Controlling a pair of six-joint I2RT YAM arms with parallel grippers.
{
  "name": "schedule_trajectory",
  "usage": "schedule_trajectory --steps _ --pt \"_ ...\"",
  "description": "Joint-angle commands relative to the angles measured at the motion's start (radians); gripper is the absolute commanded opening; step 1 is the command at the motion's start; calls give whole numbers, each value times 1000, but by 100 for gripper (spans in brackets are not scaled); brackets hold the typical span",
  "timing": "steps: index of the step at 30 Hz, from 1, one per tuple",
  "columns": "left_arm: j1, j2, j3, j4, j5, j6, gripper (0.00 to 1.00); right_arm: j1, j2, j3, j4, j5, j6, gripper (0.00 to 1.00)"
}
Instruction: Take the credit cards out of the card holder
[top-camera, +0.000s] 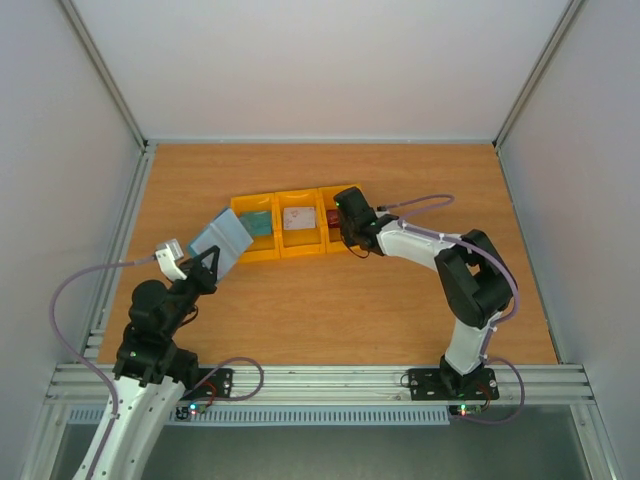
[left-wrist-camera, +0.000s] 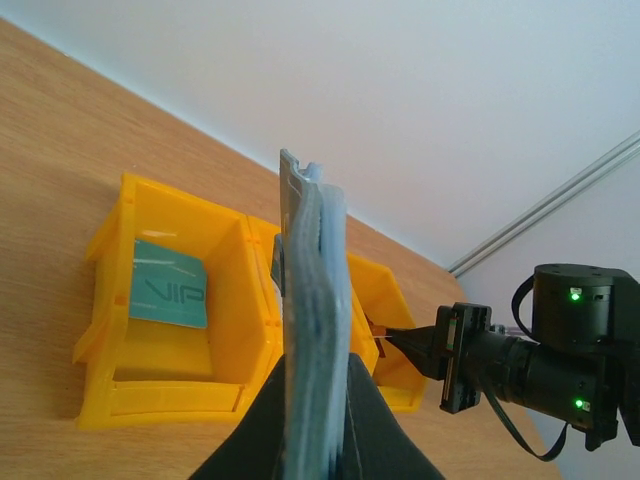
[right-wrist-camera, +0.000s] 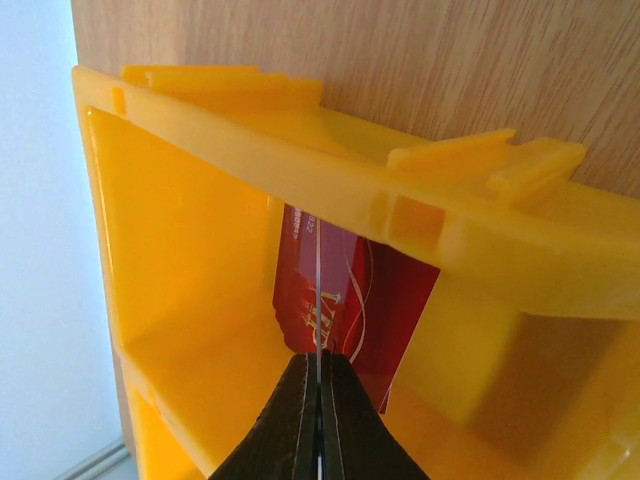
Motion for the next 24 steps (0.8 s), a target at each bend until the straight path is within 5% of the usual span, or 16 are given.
schedule_trajectory --steps 1,13,22,24 --pt "6 4 -11 86 6 4 0 4 30 16 21 22 56 2" --pt "6 19 -12 87 8 4 0 -3 60 3 40 -16 88 26" --pt "7 26 -13 92 12 0 0 -11 14 23 -1 -89 80 66" --pt "7 29 -13 94 15 0 0 -12 -7 19 -16 -88 72 85"
